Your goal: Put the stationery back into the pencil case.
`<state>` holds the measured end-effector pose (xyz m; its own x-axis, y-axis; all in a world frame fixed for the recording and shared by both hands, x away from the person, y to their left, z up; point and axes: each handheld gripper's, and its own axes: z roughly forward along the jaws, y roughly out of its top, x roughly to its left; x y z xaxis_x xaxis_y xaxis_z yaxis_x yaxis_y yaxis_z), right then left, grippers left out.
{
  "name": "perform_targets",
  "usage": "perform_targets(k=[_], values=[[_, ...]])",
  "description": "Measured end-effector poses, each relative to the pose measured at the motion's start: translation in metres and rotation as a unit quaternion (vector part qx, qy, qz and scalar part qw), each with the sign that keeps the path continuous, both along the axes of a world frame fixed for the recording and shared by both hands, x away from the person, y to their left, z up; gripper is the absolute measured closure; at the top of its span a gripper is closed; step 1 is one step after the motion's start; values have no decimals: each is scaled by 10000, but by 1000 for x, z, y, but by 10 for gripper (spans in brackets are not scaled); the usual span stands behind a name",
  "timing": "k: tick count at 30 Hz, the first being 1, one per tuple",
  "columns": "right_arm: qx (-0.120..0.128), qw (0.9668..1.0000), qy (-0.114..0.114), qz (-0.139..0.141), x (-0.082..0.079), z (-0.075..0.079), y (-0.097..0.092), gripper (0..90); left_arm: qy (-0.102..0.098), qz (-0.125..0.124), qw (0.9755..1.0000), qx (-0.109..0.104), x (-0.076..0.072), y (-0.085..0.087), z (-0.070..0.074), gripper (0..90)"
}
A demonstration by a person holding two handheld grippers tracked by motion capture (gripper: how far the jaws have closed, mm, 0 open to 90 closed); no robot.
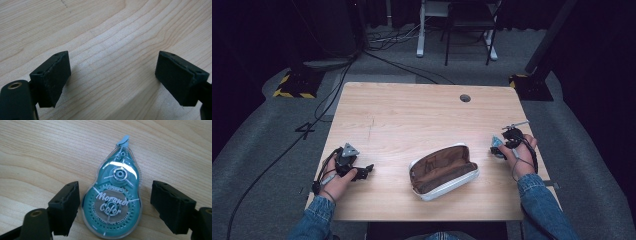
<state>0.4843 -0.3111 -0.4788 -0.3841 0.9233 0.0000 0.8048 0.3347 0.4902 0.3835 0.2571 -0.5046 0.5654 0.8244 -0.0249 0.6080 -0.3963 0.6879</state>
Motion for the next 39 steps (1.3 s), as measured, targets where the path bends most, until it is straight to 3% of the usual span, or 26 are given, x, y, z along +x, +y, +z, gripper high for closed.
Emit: perform_targets(k=[4, 12, 18, 28, 39], values=[[-10, 10000, 35, 7, 0, 3, -1, 389, 0, -1, 10000, 1, 0, 0, 0, 133], [-48, 9998, 155, -78, -1, 5, 1, 397, 0, -2, 10000, 1, 0, 0, 0, 133], [-106, 9996, 278, 13, 0, 7, 1, 400, 2, -5, 10000, -1, 0, 0, 0, 132], [47, 9995, 294, 49, -5, 10, -1, 401, 2, -24, 10000, -2, 0, 0, 0, 126], [116, 9997, 119, 195, -14, 36, 1, 401, 7, -22, 10000, 2, 0, 0, 0, 125]])
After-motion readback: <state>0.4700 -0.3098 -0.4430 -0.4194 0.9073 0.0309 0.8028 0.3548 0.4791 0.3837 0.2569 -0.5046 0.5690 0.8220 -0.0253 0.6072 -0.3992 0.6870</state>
